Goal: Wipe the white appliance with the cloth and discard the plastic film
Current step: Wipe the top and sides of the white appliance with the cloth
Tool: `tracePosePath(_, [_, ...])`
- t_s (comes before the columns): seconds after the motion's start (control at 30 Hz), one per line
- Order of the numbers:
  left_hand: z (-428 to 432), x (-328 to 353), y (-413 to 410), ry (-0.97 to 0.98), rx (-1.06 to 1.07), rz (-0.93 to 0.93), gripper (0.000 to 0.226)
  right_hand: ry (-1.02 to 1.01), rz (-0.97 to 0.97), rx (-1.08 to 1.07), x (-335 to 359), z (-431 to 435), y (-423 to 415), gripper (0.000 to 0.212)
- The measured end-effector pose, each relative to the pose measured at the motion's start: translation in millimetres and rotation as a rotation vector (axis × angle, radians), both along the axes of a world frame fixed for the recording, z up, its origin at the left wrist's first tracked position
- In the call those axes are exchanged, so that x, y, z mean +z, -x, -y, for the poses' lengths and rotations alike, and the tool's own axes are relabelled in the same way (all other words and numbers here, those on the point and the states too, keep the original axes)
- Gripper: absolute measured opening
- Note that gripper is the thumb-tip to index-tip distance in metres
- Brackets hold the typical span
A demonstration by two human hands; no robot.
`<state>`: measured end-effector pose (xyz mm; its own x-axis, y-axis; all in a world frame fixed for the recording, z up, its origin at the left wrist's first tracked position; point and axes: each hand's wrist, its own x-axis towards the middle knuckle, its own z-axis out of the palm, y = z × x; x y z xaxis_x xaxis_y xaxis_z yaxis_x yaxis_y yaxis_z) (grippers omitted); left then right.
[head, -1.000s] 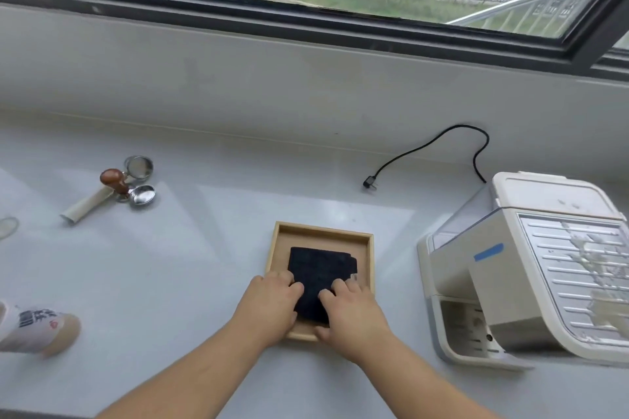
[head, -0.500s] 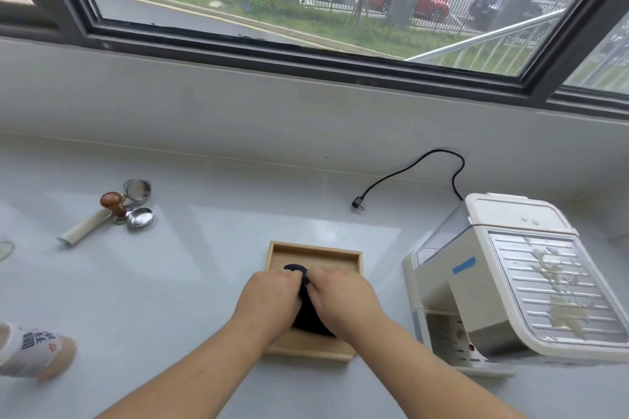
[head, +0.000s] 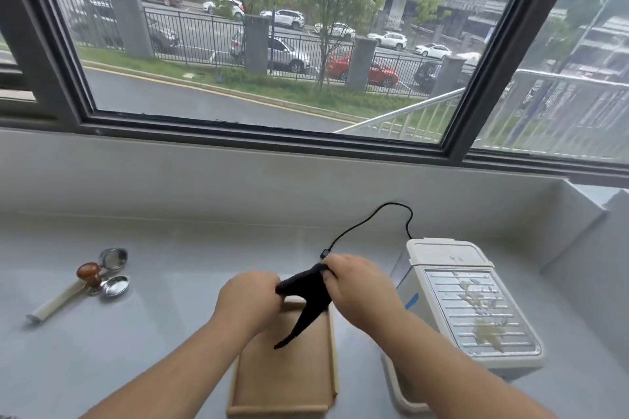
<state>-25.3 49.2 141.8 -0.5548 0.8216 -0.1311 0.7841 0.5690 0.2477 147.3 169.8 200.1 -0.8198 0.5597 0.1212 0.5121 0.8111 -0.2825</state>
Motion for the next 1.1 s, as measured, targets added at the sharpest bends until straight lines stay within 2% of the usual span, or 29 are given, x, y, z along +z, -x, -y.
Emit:
tracePosePath(0.13, [-10,37,11,-0.134,0.033,-0.011,0.01,0.028,-0.004,-0.106,21,-12,-12,0.02])
tracePosePath(0.27, [-20,73,19,-0.112,-0.022,-0.114,0.019,0.012,-0.053,-0.16,43,-23,-20,0.019])
tracePosePath(0.4, [-29,109,20,-0.161,0.007,-0.031,0.014,0.012,-0.136,-0.195,71,-32,-28,0.024])
tracePosePath(0.47, [-37,128,12,-0.213,0.015,0.134,0.016,0.031,-0.162,-0.205,84,-36,-33,0.033])
tracePosePath(0.63, [-63,173,-25,-0.465,0.076,0.762,0.029,0.153,-0.131,-0.155,109,-43,-45,0.065])
tracePosePath(0.77, [-84,200,-59,-0.577,0.016,0.96,0.03,0.302,-0.187,-0.116,118,-48,-50,0.075])
tracePosePath(0.83, [-96,208,-73,-0.629,0.005,1.021,0.028,0.318,-0.23,-0.115,122,-52,-55,0.065])
tracePosePath(0.97, [-115,217,-96,-0.687,-0.072,1.092,0.024,0.289,-0.301,-0.167,131,-75,-76,0.019])
tracePosePath(1.03, [-124,217,-105,-0.698,-0.104,1.05,0.035,0.251,-0.351,-0.193,136,-90,-92,0.018])
tracePosePath(1.1, [-132,213,-113,-0.673,-0.129,0.93,0.04,0.228,-0.406,-0.222,141,-104,-109,0.022])
